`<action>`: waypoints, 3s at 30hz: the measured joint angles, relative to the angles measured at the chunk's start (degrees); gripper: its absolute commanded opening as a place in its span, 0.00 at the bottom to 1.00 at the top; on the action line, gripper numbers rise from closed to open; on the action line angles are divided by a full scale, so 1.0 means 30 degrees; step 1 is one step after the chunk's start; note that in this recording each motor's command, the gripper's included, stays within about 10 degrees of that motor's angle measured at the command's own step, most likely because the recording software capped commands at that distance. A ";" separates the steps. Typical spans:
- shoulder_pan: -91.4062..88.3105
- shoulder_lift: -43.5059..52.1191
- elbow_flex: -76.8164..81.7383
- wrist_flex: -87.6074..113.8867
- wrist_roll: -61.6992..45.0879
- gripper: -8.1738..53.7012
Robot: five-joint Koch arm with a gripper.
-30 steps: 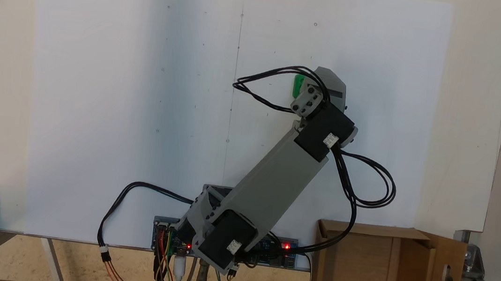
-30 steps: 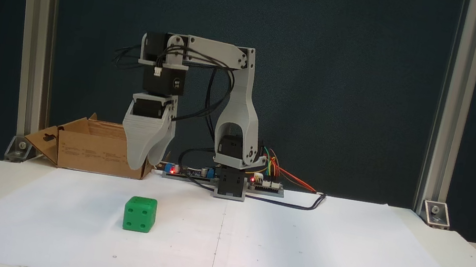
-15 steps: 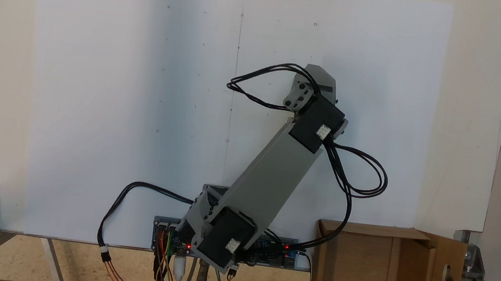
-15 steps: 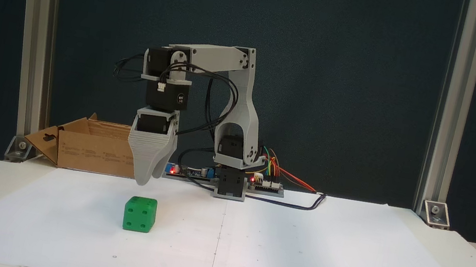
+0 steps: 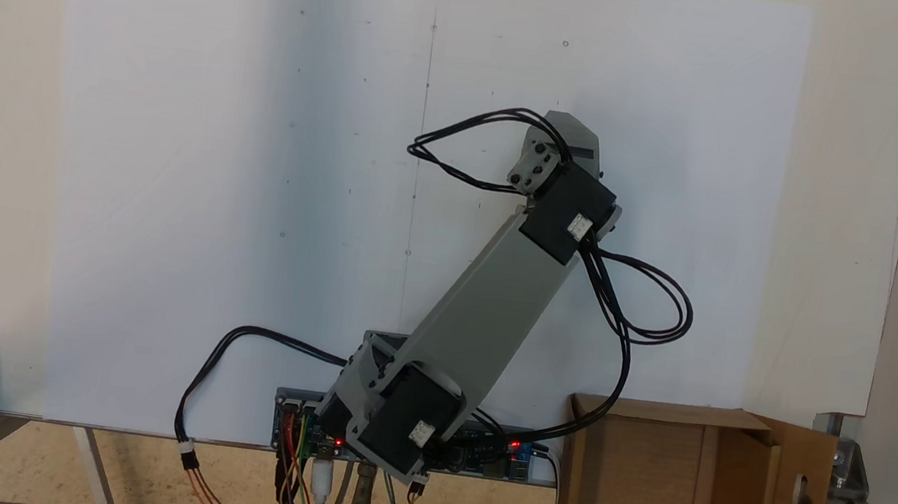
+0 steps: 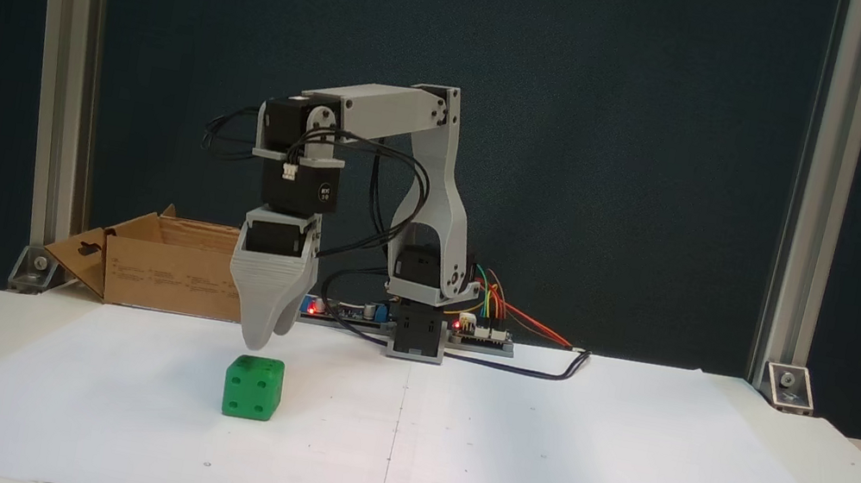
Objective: Grasp a green dice and put it in the bin.
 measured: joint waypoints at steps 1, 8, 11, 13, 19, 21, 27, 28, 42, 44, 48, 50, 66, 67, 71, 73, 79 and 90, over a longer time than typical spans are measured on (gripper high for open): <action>0.0029 0.0000 0.0029 0.0000 0.0000 0.84; 0.0000 0.0000 0.0029 -0.0059 0.0000 0.84; 0.0029 -0.0029 0.0029 -0.0322 0.0000 0.84; 0.0029 -0.0146 0.0029 -0.0439 0.0000 0.84; -0.0029 -0.0645 0.0029 -0.0469 0.0000 0.84; 0.0000 -0.0645 0.0029 -0.0469 0.0000 0.84; 0.0234 -0.0908 0.0029 -0.0469 0.0000 0.84; 0.0264 -0.1084 0.0029 -0.0498 0.0000 0.84; 0.0293 -0.2637 0.0059 -0.1143 0.0000 0.83; 0.0322 -0.2607 0.0498 -0.1494 0.0000 0.83; 0.0322 -0.2637 0.1289 -0.2520 -0.0029 0.83; 0.0322 -0.2637 0.1289 -0.2783 0.0000 0.83; 0.0439 -0.2637 0.1494 -0.3662 0.0000 0.80; 0.0439 -0.2637 0.1494 -0.3662 -0.0029 0.80; 0.0439 -0.2637 0.1494 -0.3662 0.0000 0.80; 0.0381 -0.2637 0.1523 -0.3662 -0.0029 0.80; 0.0205 -0.2637 0.1523 -0.3662 0.0000 0.80; 0.0059 -0.2637 0.1523 -0.3662 -0.0029 0.77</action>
